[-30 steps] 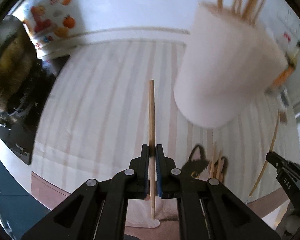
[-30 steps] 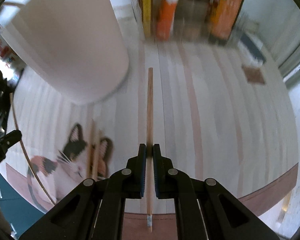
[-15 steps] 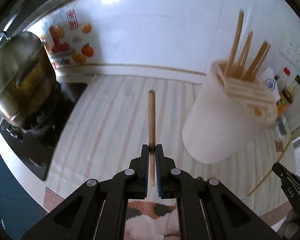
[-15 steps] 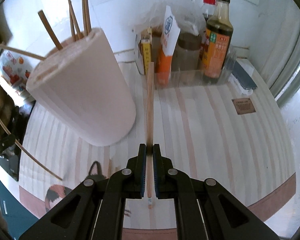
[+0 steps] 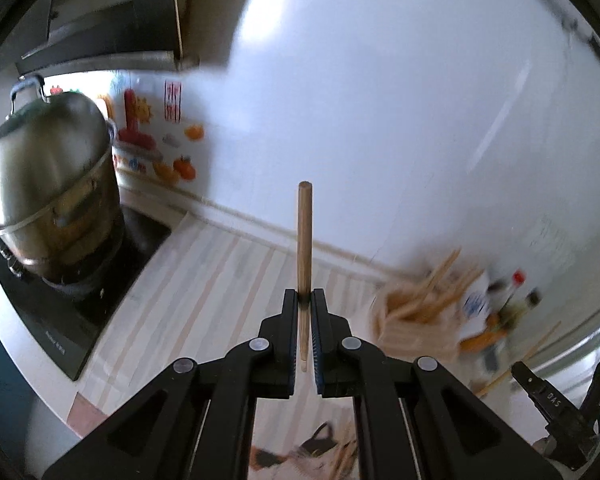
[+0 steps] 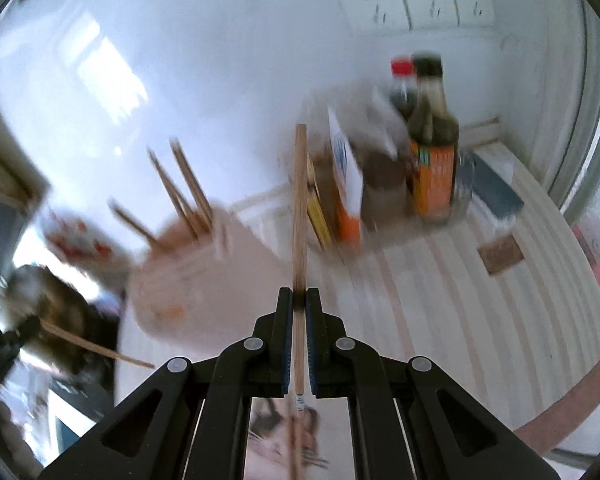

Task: Organize utensils
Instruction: 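Raise the chopstick in the left gripper over the holder while the right gripper raises its own, then lower both chopsticks into the cream holder and open both grippers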

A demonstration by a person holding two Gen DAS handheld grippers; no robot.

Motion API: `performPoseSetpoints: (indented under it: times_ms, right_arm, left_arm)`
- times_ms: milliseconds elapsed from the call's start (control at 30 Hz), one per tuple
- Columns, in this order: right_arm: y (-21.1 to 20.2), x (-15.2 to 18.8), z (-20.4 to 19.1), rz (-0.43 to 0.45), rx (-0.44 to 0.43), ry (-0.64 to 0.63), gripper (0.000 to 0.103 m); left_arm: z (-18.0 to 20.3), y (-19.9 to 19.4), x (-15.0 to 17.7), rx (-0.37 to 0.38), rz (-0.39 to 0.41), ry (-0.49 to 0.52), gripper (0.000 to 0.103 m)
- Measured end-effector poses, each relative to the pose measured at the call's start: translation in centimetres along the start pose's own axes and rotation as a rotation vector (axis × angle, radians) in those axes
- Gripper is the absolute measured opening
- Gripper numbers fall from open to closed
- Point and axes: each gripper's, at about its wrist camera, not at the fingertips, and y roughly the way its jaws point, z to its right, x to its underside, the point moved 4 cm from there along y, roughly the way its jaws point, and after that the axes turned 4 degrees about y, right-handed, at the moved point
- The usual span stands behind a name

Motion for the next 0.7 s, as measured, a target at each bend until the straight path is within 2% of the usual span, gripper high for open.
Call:
performPoseSetpoints:
  times_ms: [200,400,567,700]
  right_arm:
    - [-3.6,-6.5,-2.6,0.1,-0.088,0.029,0.006]
    - [-3.8,-10.7,-5.6,0.153,-0.125,0.015,0.006]
    - [-1.4,-11.8,-7.4,0.148,-0.134,0.005,0.006]
    - [1.1,-11.8,-8.4,0.136,-0.118,-0.024,0.006]
  left_arm:
    - [1.3,-2.8,-5.2,0.047,0.089,-0.034,0.004]
    - [4.3,-3.9,-8.8,0.131,0.127,-0.03,0.004]
    - [7.4,-2.1,-8.9,0.156,0.091,0.009,0.004]
    - [9.4,1.6,-7.9,0.148,0.015,0.041,0.004]
